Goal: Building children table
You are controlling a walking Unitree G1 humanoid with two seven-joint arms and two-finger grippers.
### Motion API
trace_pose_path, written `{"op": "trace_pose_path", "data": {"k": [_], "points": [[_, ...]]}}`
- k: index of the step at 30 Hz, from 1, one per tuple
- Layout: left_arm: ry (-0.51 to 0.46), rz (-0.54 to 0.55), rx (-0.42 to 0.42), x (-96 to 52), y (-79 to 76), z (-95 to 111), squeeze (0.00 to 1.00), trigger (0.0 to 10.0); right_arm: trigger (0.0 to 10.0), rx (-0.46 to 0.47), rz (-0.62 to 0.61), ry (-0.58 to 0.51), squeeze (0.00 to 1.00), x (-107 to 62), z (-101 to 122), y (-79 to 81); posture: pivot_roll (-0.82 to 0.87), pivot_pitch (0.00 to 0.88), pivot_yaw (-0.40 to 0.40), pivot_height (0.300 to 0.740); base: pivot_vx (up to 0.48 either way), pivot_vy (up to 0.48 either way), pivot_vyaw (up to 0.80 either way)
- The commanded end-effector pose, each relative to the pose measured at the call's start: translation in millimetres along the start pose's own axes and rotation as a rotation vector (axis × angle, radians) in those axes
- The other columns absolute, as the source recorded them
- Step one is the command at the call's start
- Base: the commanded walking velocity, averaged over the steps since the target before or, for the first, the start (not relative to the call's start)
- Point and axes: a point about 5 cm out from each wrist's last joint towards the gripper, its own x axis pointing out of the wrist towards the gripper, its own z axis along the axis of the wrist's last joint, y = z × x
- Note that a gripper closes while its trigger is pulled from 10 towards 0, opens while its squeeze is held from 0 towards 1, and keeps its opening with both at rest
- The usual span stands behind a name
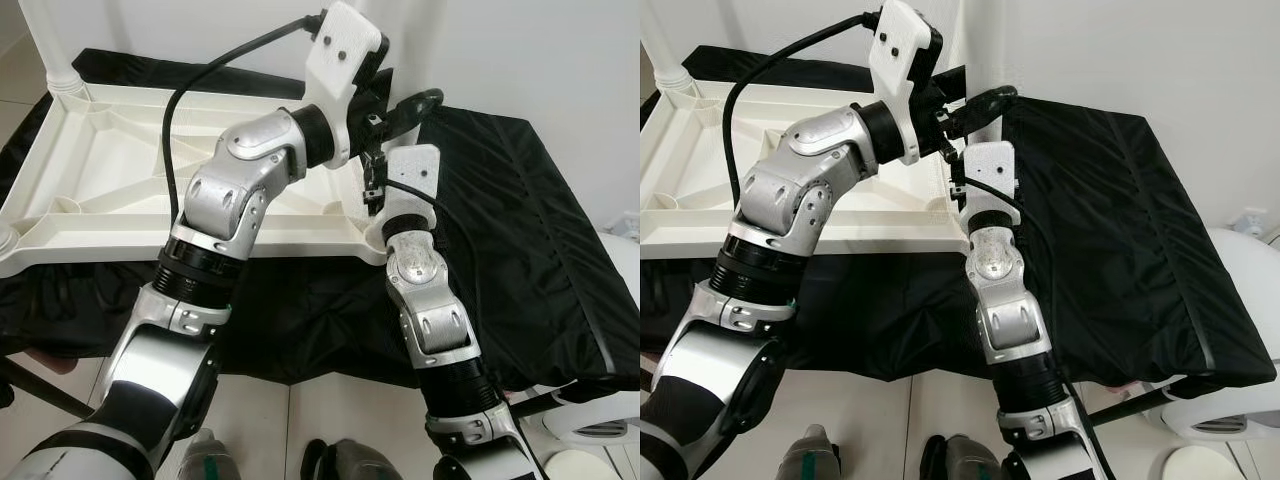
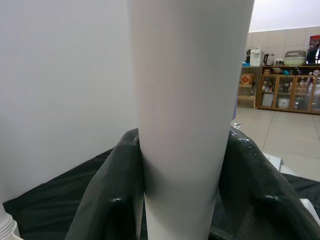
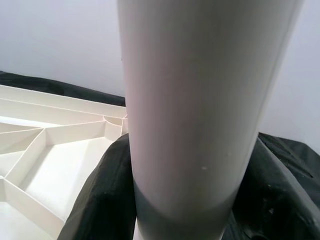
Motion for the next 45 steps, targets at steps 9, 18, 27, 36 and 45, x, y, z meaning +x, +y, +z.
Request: {"op": "trace_pose_path", "data": {"k": [9,18,27,36,45], "points": [[-0.021,0.010,0.027,3.6,-0.6,8.3,0.00,10.0,3.4,0.015,-0.033,0.039,0.00,1.1,-6.5,-4.0,0.10,0.014,-0.131,0.740,0.000,0.000,0.00],[-0.073,-0.054,-0.053,0.3,-7.2,12.8,1.00,10.0,10.0,0.034,-0.057,0.057,0.00,2.2,-8.9,-9.1,0.09,0.011,-0.127,0.740,0.000,0.000,0.00],[-0.024,-0.019,-0.098,-14.5,-6.9,-2.8,0.00,10.0,10.0,0.046,-0.137,0.051,0.00,4.8,-8.8,-30.2,0.08,0.015,-0.117,0.740,0.000,0.000,0.00],[0.127,0.104,-0.112,-36.7,0.2,-39.8,0.00,10.0,10.0,0.048,-0.158,0.043,0.00,7.7,-6.8,-50.4,0.07,0.023,-0.119,0.740,0.000,0.000,0.00],[0.373,0.136,-0.015,-50.7,-10.8,-101.3,0.00,10.0,10.0,0.030,-0.153,0.037,0.00,12.6,-5.9,-60.5,0.08,0.034,-0.125,0.740,0.000,0.000,0.00]]}}
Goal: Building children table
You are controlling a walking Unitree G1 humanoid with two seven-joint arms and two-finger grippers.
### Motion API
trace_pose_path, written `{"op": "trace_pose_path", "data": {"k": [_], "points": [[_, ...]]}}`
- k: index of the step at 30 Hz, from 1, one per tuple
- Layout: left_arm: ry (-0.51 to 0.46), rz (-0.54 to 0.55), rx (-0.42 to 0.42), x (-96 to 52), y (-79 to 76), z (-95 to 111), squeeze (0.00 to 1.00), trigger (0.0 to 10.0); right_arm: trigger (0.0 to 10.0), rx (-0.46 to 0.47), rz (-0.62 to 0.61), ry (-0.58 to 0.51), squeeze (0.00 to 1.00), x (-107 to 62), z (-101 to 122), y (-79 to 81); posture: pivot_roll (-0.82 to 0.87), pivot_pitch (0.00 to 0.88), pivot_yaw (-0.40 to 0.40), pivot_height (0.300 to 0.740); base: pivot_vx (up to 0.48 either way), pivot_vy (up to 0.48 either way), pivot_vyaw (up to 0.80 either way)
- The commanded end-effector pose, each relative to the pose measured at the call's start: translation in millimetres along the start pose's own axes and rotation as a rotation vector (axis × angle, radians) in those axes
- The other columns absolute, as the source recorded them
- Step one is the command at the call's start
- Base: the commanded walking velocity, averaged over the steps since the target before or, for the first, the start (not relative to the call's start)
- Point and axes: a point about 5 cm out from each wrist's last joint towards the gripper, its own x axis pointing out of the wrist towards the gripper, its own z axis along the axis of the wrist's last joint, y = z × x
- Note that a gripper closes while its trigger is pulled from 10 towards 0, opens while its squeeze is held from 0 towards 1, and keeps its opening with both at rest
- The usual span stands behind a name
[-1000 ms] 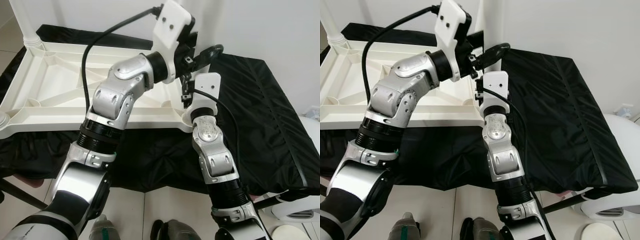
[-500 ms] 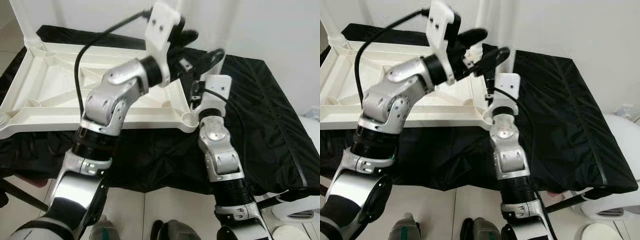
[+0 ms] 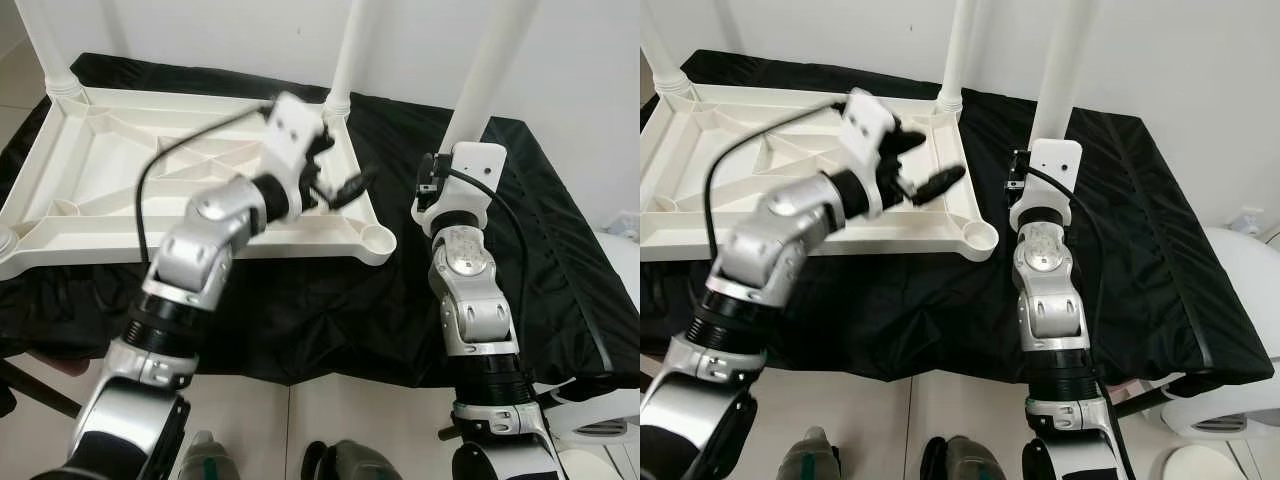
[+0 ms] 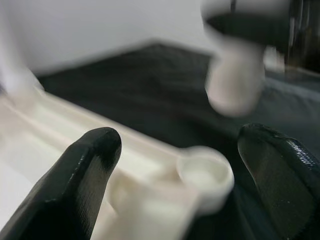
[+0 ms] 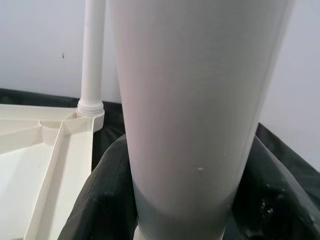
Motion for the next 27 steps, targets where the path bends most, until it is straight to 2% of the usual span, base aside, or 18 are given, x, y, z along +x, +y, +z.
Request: {"op": "trace_pose_path", "data": {"k": [1,3,4,5,7,8,14,18,26,27], "points": [[0.032,0.035,0.053,4.5,-1.6,-4.5,0.00,10.0,10.0,0.009,-0.014,0.002,0.00,2.8,1.4,-4.3,0.08,0.035,-0.126,0.740,0.000,0.000,0.00],[0.032,0.035,0.053,4.5,-1.6,-4.5,0.00,10.0,10.0,0.009,-0.014,0.002,0.00,2.8,1.4,-4.3,0.08,0.035,-0.126,0.740,0.000,0.000,0.00],[0.115,0.032,0.165,8.6,-5.1,-16.1,0.00,10.0,10.0,0.007,-0.014,0.000,0.00,3.7,1.6,-3.7,0.08,0.034,-0.129,0.740,0.000,0.000,0.00],[0.115,0.032,0.165,8.6,-5.1,-16.1,0.00,10.0,10.0,0.007,-0.014,0.000,0.00,3.7,1.6,-3.7,0.08,0.034,-0.129,0.740,0.000,0.000,0.00],[0.253,0.040,0.257,17.7,-6.5,-35.5,0.00,10.0,10.0,0.014,0.001,-0.004,0.00,4.0,2.9,1.9,0.08,0.035,-0.130,0.740,0.000,0.000,0.00],[0.295,0.046,0.271,20.1,-5.6,-40.5,0.00,10.0,10.0,0.017,0.007,-0.006,0.00,3.9,3.7,4.3,0.08,0.034,-0.129,0.740,0.000,0.000,0.00],[0.343,0.002,0.289,23.3,-8.9,-46.4,0.00,10.0,10.0,0.021,0.016,-0.008,0.00,3.5,4.7,6.8,0.08,0.036,-0.127,0.740,0.000,0.000,0.00],[0.370,0.018,0.293,31.2,-8.2,-52.7,0.00,10.0,10.0,0.020,0.019,-0.005,0.00,3.5,4.2,7.7,0.08,0.038,-0.126,0.740,0.000,0.000,0.00],[0.375,0.028,0.292,39.0,-5.1,-50.1,0.00,10.0,10.0,0.018,0.018,-0.004,0.00,3.7,4.1,8.2,0.07,0.042,-0.123,0.740,0.000,0.000,0.00],[0.377,0.029,0.288,40.8,-4.2,-49.2,0.00,9.6,10.0,0.017,0.016,-0.003,0.00,3.8,4.0,8.2,0.08,0.042,-0.121,0.740,0.000,0.000,0.00]]}}
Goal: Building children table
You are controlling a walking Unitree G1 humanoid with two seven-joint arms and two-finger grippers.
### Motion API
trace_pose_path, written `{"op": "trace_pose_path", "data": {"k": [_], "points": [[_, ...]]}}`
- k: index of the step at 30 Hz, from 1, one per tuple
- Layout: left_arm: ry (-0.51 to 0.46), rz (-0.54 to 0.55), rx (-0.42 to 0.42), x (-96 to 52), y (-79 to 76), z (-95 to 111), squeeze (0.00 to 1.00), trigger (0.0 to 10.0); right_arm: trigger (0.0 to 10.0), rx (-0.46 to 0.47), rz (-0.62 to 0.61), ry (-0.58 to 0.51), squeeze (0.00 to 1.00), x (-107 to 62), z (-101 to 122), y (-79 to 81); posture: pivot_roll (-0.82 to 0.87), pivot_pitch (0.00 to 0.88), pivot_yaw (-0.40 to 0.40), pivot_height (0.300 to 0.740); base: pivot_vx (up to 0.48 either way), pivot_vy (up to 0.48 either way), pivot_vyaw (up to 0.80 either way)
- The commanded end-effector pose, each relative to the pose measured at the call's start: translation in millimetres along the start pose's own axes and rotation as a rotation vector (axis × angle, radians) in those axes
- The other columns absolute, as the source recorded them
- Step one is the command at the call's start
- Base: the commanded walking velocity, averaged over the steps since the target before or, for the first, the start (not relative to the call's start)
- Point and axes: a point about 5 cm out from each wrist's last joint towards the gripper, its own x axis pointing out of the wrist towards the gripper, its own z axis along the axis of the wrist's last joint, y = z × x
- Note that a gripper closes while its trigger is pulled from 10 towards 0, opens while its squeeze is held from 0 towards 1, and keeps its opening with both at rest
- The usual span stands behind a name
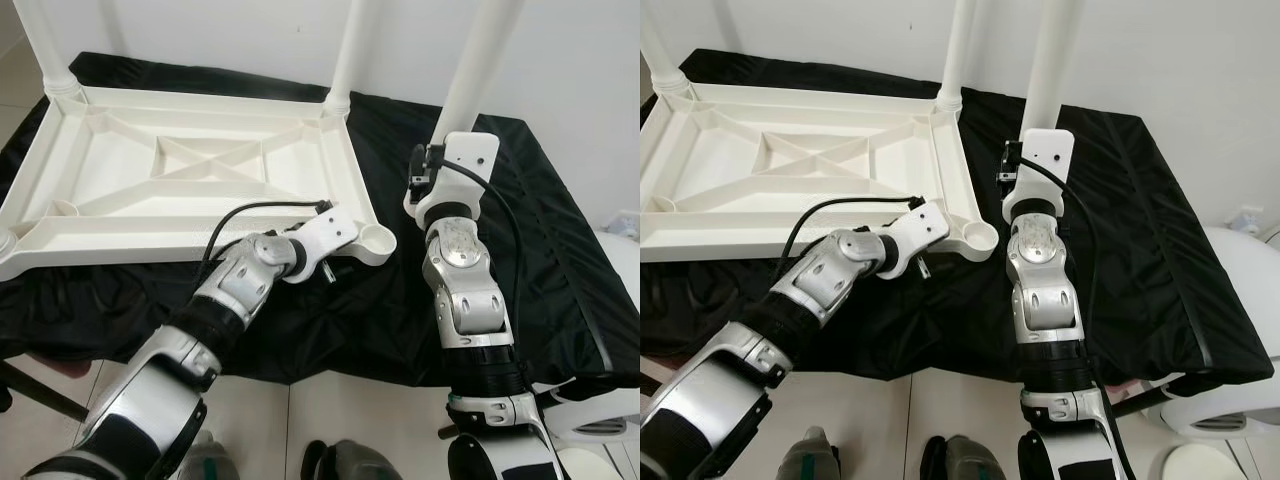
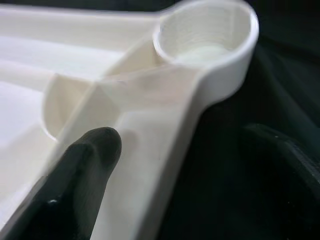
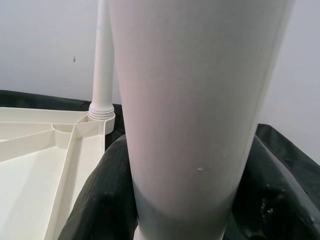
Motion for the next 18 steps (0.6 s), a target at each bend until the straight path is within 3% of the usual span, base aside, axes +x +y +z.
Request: {"op": "trace_pose_path", "data": {"k": [1,2,3,5,6,11,12,13,14,15,16,17,18], "points": [[0.001,0.106,0.002,2.8,5.4,2.2,0.00,9.6,10.0,0.000,-0.007,-0.006,0.00,1.9,2.1,-1.4,0.08,0.042,-0.121,0.740,0.000,0.000,0.00],[0.002,0.104,0.003,4.0,6.5,3.7,0.00,6.2,10.0,0.000,-0.009,-0.005,0.00,1.8,1.9,-1.3,0.07,0.042,-0.119,0.740,0.000,0.000,0.00],[-0.002,0.107,0.002,4.9,7.8,5.8,0.00,3.7,10.0,0.000,-0.009,-0.004,0.00,1.7,1.8,-1.0,0.07,0.042,-0.118,0.740,0.000,0.000,0.00],[-0.004,0.108,0.002,5.3,8.6,7.2,0.00,3.7,10.0,0.000,-0.009,-0.004,0.00,1.6,1.8,-0.8,0.07,0.041,-0.117,0.740,0.000,0.000,0.00],[-0.005,0.107,0.002,5.9,9.2,8.3,0.00,0.0,10.0,-0.001,-0.010,-0.004,0.00,1.4,1.6,-0.5,0.07,0.039,-0.115,0.740,0.000,0.000,0.00],[-0.003,0.098,0.004,7.5,10.0,9.2,0.00,0.0,10.0,-0.005,-0.013,-0.004,0.00,0.9,0.9,-0.6,0.07,0.037,-0.111,0.740,0.000,0.000,0.00],[0.004,0.088,0.004,8.6,10.1,8.8,0.00,0.8,10.0,-0.007,-0.016,-0.004,0.00,0.8,0.6,-1.0,0.07,0.036,-0.108,0.740,0.000,0.000,0.00],[0.010,0.080,0.006,9.5,10.4,8.3,0.00,4.8,10.0,-0.009,-0.018,-0.004,0.00,0.7,0.5,-1.4,0.06,0.035,-0.107,0.740,0.000,0.000,0.00],[0.018,0.076,0.008,10.0,10.6,7.6,0.00,4.8,10.0,-0.011,-0.020,-0.004,0.00,0.7,0.5,-1.7,0.06,0.035,-0.107,0.740,0.000,0.000,0.00],[0.027,0.073,0.015,10.4,10.5,6.8,0.00,8.7,10.0,-0.011,-0.021,-0.005,0.00,0.8,0.5,-1.9,0.06,0.035,-0.107,0.740,0.000,0.000,0.00],[0.027,0.073,0.015,10.4,10.5,6.8,0.00,8.7,10.0,-0.011,-0.021,-0.005,0.00,0.8,0.5,-1.9,0.06,0.035,-0.107,0.740,0.000,0.000,0.00],[0.040,0.071,0.020,11.1,10.8,5.4,0.00,10.0,10.0,-0.012,-0.023,-0.006,0.00,0.9,0.8,-2.3,0.06,0.035,-0.107,0.740,0.000,0.000,0.00],[0.046,0.067,0.024,11.5,10.8,4.8,0.00,10.0,10.0,-0.013,-0.023,-0.006,0.00,0.9,0.9,-2.4,0.06,0.035,-0.107,0.740,0.000,0.000,0.00]]}}
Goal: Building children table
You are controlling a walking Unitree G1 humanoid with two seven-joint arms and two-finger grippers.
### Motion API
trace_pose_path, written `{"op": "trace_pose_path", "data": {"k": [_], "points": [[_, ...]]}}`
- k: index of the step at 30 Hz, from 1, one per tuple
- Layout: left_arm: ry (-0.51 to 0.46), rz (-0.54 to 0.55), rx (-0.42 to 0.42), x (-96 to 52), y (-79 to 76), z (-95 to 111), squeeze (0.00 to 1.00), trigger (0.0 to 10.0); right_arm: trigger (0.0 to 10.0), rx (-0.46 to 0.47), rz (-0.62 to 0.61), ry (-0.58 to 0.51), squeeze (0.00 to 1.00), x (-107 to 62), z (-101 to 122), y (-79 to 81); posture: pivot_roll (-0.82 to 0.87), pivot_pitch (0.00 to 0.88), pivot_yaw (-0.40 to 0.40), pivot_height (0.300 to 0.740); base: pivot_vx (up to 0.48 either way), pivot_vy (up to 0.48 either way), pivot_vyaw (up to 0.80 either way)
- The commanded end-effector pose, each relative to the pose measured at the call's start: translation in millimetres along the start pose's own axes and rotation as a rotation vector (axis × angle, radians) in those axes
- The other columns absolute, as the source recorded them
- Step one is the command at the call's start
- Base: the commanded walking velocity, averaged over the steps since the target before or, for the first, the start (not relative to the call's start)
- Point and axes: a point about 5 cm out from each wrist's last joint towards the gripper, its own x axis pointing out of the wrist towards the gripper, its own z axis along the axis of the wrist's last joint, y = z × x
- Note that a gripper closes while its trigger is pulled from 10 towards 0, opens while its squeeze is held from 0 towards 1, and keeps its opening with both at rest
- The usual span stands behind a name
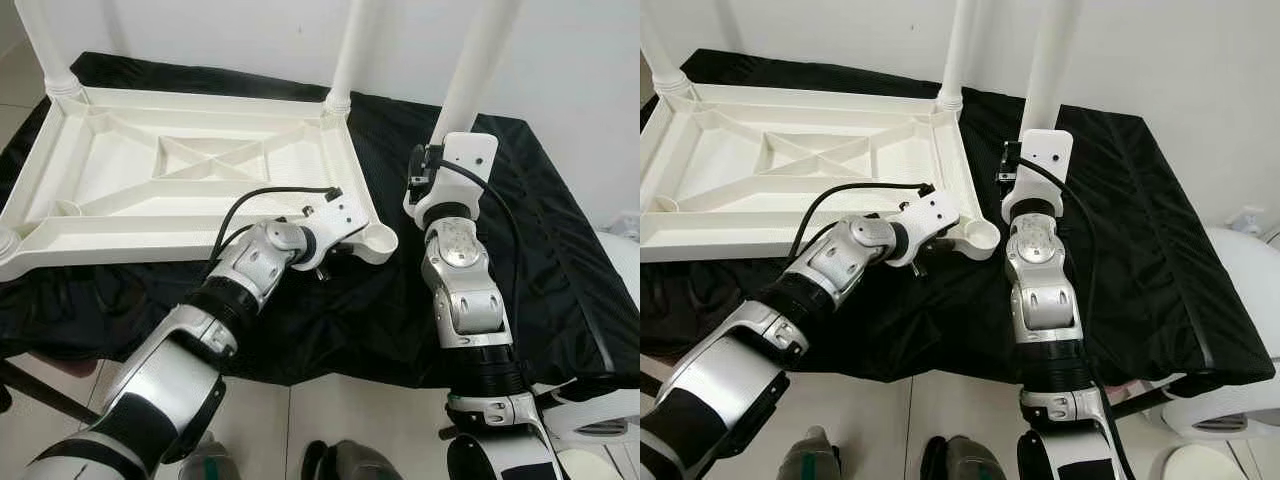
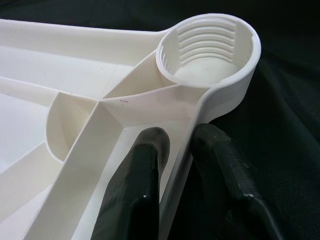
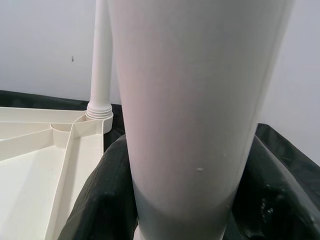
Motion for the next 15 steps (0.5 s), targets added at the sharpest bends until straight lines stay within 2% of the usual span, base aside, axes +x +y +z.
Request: {"op": "trace_pose_path", "data": {"k": [1,12,13,14,15], "points": [[0.024,0.072,0.021,1.5,3.8,-1.3,0.00,10.0,10.0,-0.009,-0.014,-0.008,0.00,0.9,1.4,-2.4,0.06,0.035,-0.107,0.740,0.000,0.000,0.00],[0.075,0.044,0.045,5.1,1.8,-8.7,0.00,10.0,10.0,-0.010,-0.011,-0.012,0.00,0.8,1.5,-0.8,0.06,0.019,-0.100,0.740,0.000,0.000,0.00],[0.073,0.041,0.040,5.5,1.9,-8.4,0.97,10.0,10.0,-0.011,-0.011,-0.011,0.00,0.5,1.4,-0.5,0.06,0.019,-0.100,0.740,0.000,0.000,0.00],[0.077,0.045,0.044,5.8,2.8,-8.0,1.00,10.0,10.0,-0.012,-0.011,-0.012,0.00,0.1,1.4,-0.5,0.06,0.019,-0.100,0.740,0.000,0.000,0.00],[0.079,0.053,0.047,6.0,3.9,-7.7,0.24,10.0,10.0,-0.012,-0.012,-0.011,0.00,-0.2,1.1,-0.3,0.06,0.015,-0.097,0.740,0.000,0.000,0.00]]}}
